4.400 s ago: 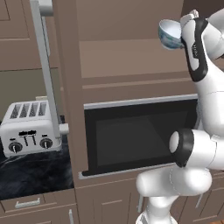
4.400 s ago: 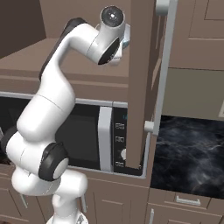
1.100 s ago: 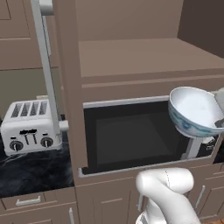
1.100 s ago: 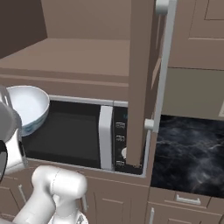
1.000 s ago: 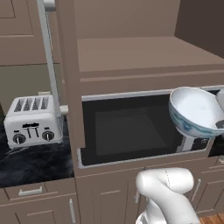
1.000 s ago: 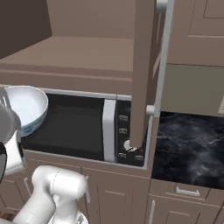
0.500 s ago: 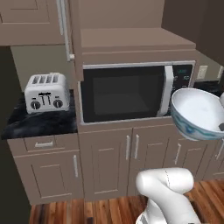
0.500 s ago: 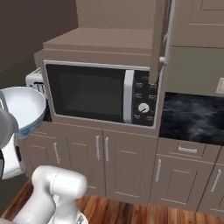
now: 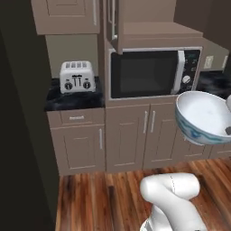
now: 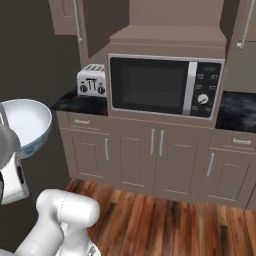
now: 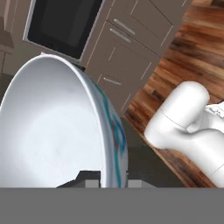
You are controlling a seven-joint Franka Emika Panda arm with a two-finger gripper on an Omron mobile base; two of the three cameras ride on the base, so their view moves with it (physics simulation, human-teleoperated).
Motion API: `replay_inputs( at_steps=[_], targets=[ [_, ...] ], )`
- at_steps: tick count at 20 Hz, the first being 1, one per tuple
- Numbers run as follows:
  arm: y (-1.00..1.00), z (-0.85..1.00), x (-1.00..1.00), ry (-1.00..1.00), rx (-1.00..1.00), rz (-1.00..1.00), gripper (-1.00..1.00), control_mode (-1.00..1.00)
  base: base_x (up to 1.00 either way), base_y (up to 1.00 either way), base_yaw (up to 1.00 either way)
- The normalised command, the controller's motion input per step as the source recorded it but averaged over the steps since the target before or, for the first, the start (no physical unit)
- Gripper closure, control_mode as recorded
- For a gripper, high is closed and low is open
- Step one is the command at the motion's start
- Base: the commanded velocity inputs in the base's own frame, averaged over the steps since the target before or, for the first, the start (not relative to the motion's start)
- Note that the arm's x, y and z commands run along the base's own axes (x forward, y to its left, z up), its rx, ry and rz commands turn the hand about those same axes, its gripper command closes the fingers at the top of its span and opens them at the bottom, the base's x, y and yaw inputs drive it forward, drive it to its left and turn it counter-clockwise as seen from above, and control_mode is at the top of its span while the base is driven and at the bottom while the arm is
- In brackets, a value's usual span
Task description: Take the smaller bowl and place it next to the appetizer plate on the dining counter , and place the larger bowl next to the plate with cooked food.
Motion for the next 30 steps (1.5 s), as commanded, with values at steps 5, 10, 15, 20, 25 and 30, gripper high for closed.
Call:
replay_inputs(
  at_steps=[5, 10, 15, 20, 25, 30],
  targets=[
    [0.0, 0.0, 0.0, 0.0, 0.0, 0.0, 1.0, 1.0, -1.0, -0.35, 0.0],
    [0.0, 0.0, 0.0, 0.0, 0.0, 0.0, 1.0, 1.0, -1.0, -0.12, -0.02],
    [0.0, 0.0, 0.0, 0.0, 0.0, 0.0, 1.0, 1.0, -1.0, -0.16, 0.0],
    [0.0, 0.0, 0.0, 0.0, 0.0, 0.0, 1.0, 1.0, -1.0, -0.07, 0.0],
    [0.0, 0.0, 0.0, 0.0, 0.0, 0.0, 1.0, 1.0, -1.0, 0.0, 0.0],
    [0.0, 0.0, 0.0, 0.0, 0.0, 0.0, 1.0, 1.0, -1.0, 0.0, 0.0]
  ],
)
